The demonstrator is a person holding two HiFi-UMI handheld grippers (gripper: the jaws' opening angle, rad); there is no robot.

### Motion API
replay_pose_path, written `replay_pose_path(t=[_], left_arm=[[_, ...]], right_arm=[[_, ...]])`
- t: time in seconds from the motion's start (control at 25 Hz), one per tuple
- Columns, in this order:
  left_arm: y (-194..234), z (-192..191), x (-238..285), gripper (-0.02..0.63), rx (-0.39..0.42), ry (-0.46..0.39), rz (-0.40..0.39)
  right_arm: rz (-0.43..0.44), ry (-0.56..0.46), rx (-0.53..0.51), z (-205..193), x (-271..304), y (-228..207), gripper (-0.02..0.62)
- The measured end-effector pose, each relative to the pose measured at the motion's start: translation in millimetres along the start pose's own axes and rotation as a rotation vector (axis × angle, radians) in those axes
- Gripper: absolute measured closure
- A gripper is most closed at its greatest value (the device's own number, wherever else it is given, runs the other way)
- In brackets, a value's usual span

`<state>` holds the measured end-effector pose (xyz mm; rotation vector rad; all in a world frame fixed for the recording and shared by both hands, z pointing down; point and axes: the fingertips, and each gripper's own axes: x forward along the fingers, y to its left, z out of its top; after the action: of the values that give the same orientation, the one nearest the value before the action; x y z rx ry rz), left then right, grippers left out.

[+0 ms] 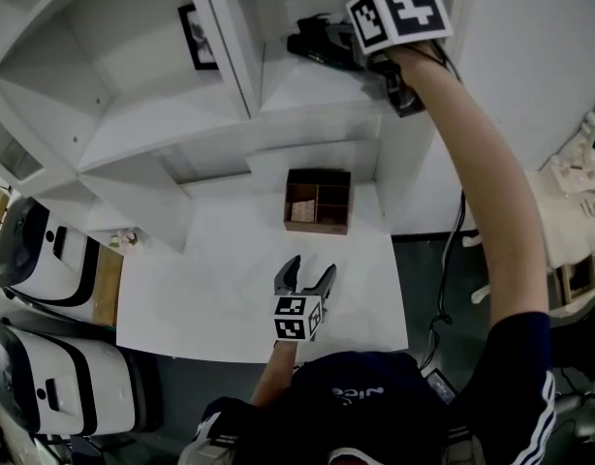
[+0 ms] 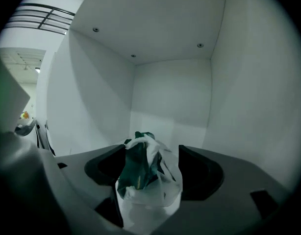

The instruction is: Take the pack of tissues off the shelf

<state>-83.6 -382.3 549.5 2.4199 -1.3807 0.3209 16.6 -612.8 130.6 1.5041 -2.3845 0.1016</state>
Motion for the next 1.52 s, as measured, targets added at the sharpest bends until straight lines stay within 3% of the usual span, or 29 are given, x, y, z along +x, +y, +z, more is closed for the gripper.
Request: replay_pose_path(t=[0.12, 0.28, 0.48, 0.72, 1.04, 1.52], left_arm=[[-1, 0, -1, 0.258, 0.000, -0.011, -0.008], [3, -1, -4, 0.264, -0.013, -0.019, 0.011], [6, -7, -6, 0.282, -0.032, -0.011, 0.010], [-3, -10, -7, 0.287, -0.030, -0.013, -0.007], [2, -9, -13, 0.287, -0.049, -0.031, -0.004], [12, -7, -25, 0.287, -0.060, -0.050, 0.040]], right_arm=[[-0.016, 0.060, -0.006, -12, 11, -4, 0.257], [-0.045, 0.080, -0.030, -19, 16, -8, 0.417], [-0.029, 0.074, -0.040, -18, 16, -4, 0.566], [-0.015, 0.040, -0.067, -12, 14, 0, 0.578], [-0.104, -0.123, -0.202, 13, -23, 4, 0.580], [-0.041, -0.275, -0.275, 24, -89, 35, 0.580]])
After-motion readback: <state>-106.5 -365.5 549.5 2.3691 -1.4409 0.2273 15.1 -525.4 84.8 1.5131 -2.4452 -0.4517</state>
